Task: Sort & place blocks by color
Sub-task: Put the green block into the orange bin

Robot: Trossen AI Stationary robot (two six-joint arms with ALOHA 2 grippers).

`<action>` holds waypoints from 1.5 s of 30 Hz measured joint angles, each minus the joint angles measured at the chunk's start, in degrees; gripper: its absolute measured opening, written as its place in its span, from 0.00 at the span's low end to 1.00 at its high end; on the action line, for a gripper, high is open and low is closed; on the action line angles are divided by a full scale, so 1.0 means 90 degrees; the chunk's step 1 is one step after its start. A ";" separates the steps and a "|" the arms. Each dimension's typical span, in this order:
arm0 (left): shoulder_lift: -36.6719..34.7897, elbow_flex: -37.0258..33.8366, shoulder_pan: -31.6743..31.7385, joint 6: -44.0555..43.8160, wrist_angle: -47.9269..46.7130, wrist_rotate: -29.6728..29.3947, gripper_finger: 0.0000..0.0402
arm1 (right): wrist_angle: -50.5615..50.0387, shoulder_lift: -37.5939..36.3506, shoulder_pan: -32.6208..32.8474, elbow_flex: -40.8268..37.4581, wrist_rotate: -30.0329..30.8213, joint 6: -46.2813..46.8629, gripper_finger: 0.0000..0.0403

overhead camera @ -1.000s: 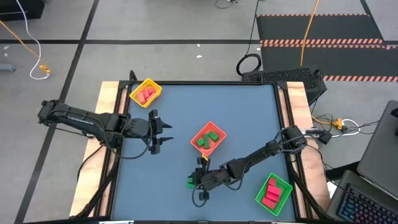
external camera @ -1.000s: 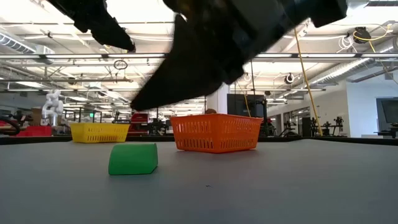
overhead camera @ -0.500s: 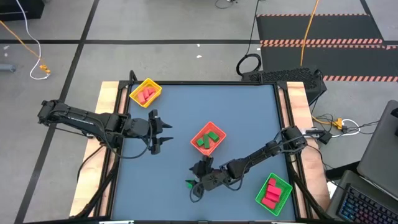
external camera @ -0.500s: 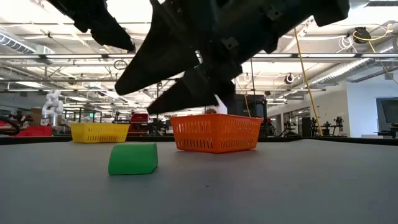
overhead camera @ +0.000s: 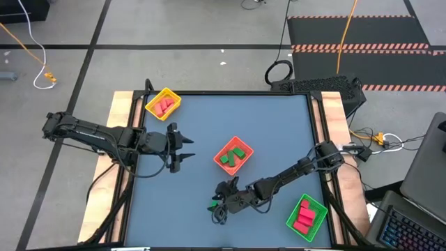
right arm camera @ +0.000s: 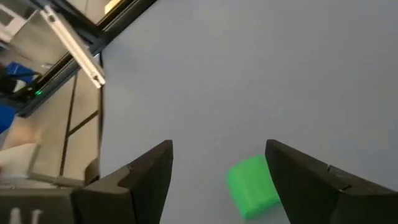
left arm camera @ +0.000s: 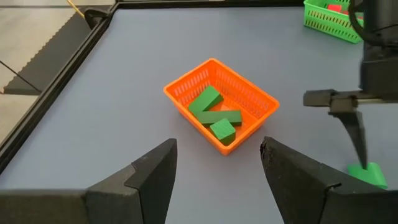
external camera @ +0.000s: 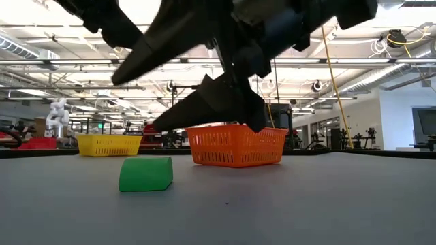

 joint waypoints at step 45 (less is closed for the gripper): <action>-0.0090 -0.0002 0.0001 -0.0087 -0.1225 0.0003 0.58 | -0.4365 0.0901 0.0034 0.1918 -0.1506 0.0326 0.55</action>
